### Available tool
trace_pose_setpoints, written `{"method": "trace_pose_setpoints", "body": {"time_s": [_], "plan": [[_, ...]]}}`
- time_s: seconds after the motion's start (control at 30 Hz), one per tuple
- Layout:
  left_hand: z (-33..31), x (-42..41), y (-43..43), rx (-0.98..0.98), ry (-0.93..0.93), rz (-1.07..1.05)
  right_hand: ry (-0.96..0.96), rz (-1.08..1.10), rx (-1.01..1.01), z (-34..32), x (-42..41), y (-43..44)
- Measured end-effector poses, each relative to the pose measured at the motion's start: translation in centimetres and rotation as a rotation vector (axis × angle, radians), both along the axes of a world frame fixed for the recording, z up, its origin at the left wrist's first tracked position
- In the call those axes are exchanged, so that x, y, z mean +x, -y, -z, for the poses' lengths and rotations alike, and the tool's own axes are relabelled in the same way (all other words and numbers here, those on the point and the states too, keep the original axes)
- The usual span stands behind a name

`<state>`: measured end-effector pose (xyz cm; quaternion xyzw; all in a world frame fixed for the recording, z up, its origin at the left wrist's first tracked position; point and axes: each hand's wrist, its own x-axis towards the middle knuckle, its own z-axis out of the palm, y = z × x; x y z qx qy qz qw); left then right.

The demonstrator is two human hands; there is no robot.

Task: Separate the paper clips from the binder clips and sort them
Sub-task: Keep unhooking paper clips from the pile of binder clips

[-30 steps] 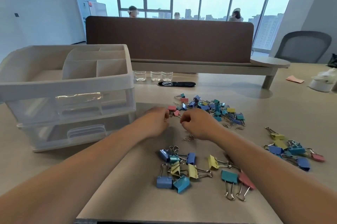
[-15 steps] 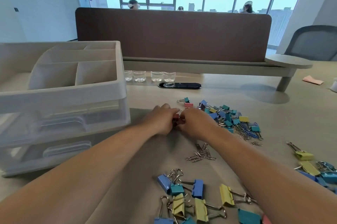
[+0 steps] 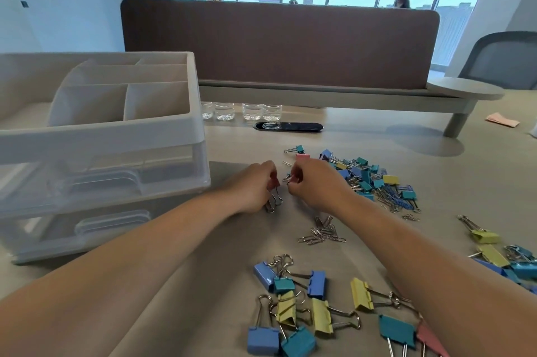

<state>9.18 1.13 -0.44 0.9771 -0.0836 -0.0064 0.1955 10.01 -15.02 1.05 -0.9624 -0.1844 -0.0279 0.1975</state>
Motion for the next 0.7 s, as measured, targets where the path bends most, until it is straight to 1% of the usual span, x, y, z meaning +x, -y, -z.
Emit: {"method": "trace_pose_setpoints", "body": {"time_s": [0.1,0.17,0.27,0.37,0.43,0.57,0.7], "plan": [[0.3,-0.6,-0.1,-0.025,0.002,0.015,-0.031,-0.009,0.018,0.0,-0.6,-0.3],[0.4,-0.9,-0.1,-0.023,0.013,-0.017,-0.07,-0.028,0.014,0.0,-0.8,-0.6],[0.0,-1.5,-0.2,0.006,0.019,-0.096,-0.116,-0.062,-0.027,0.2,-0.5,-1.1],[-0.5,-1.9,-0.4,0.043,-0.025,-0.105,-0.148,-0.095,-0.072,0.3,-0.3,-1.6],[-0.6,-2.1,-0.4,0.071,-0.055,-0.104,-0.154,-0.108,-0.083,0.3,-0.3,-1.9],[-0.6,-2.8,0.0,0.124,-0.041,-0.116,-0.126,-0.108,-0.099,0.5,-0.1,-2.4],[-0.5,-3.3,0.5,0.109,-0.021,-0.102,-0.112,-0.103,-0.065,0.2,-0.8,-1.9]]}}
